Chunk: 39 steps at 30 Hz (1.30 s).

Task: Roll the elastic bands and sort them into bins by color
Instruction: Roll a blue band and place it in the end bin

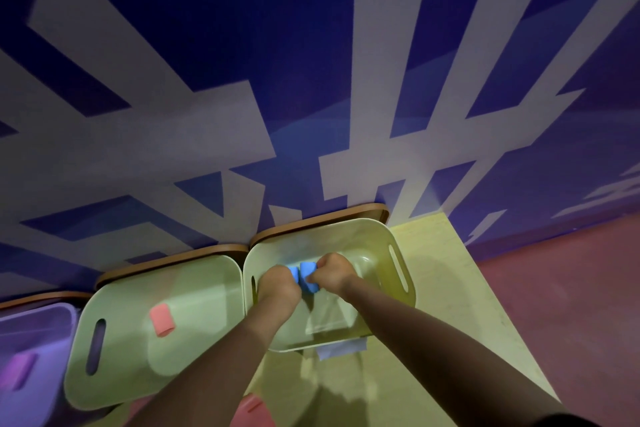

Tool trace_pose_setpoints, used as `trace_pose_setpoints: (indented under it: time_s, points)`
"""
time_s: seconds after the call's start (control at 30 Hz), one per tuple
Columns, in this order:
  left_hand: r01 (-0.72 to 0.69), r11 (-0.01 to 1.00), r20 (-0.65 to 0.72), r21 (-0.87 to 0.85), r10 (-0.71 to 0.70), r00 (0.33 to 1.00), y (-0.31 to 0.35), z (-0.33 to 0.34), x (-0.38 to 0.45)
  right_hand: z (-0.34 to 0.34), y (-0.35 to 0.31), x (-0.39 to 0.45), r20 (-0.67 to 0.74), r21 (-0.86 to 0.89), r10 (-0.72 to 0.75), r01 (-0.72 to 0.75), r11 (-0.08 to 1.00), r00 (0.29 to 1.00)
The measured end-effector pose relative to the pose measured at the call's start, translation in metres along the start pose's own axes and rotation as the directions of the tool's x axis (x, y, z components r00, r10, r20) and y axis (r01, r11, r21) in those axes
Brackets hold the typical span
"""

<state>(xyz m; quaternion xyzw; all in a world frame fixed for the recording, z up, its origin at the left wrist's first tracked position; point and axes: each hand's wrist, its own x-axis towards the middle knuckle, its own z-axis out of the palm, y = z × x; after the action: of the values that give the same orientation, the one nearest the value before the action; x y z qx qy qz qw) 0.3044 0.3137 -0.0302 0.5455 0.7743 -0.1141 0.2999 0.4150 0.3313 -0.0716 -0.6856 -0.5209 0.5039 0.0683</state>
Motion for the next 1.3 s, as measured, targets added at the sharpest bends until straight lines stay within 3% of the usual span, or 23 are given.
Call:
trace_pose_setpoints:
  time_s: [0.13,0.23,0.73,0.9,1.03,1.3]
  points:
    - [0.073,0.990,0.030,-0.122,-0.069,0.997,0.000,-0.001,-0.001,0.005,0.000,0.002,-0.010,-0.010,-0.009,0.009,1.000,1.000]
    - [0.023,0.982,-0.011,-0.188,-0.026,1.000,-0.002,0.003,-0.001,0.007,-0.001,0.003,-0.038,-0.041,-0.022,0.020,0.999,0.999]
    - [0.017,0.985,0.020,-0.170,-0.014,1.000,-0.004,0.000,-0.016,0.009,0.006,0.001,-0.075,-0.042,-0.080,0.077,0.996,0.994]
    - [0.031,0.992,0.012,-0.126,-0.030,0.999,-0.002,-0.001,-0.017,0.007,0.004,0.001,-0.052,-0.064,-0.055,0.052,0.997,0.997]
    - [-0.005,0.999,-0.013,0.033,0.006,1.000,0.004,-0.003,-0.022,0.007,0.002,0.002,-0.060,-0.057,-0.018,0.015,0.998,0.998]
    - [-0.176,0.983,-0.076,0.052,0.180,0.981,0.010,-0.030,-0.040,-0.004,-0.008,-0.007,-0.038,-0.099,0.049,-0.053,0.994,0.998]
